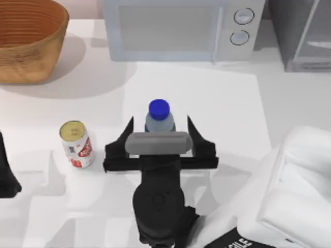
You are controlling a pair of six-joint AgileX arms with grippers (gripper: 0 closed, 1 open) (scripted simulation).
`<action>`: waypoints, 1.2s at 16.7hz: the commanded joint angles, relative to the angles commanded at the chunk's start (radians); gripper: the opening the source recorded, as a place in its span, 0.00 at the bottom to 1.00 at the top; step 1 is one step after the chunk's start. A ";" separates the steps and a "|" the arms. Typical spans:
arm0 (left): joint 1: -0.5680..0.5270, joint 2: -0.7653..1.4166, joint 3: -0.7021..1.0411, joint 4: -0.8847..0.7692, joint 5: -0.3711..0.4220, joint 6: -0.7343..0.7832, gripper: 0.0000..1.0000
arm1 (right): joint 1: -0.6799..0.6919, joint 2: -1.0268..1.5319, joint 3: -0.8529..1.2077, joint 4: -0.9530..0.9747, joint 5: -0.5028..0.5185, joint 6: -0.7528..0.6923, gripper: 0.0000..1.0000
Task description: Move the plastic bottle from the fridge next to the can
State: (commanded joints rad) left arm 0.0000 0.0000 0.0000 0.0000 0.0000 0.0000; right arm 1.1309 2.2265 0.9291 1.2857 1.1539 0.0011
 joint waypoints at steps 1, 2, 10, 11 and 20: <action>0.000 0.000 0.000 0.000 0.000 0.000 1.00 | 0.010 -0.004 -0.009 0.004 0.010 0.000 1.00; 0.000 0.000 0.000 0.000 0.000 0.000 1.00 | 0.012 -0.005 -0.011 0.005 0.013 0.000 1.00; 0.000 0.000 0.000 0.000 0.000 0.000 1.00 | -0.025 -0.103 -0.021 -0.018 -0.058 -0.004 1.00; 0.000 0.000 0.000 0.000 0.000 0.000 1.00 | -0.046 -0.155 -0.031 -0.034 -0.092 -0.005 1.00; 0.000 0.000 0.000 0.000 0.000 0.000 1.00 | -0.458 -1.007 -0.299 -0.439 -0.551 -0.014 1.00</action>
State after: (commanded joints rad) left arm 0.0000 0.0000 0.0000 0.0000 0.0000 0.0000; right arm 0.6732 1.2191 0.6303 0.8468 0.6025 -0.0130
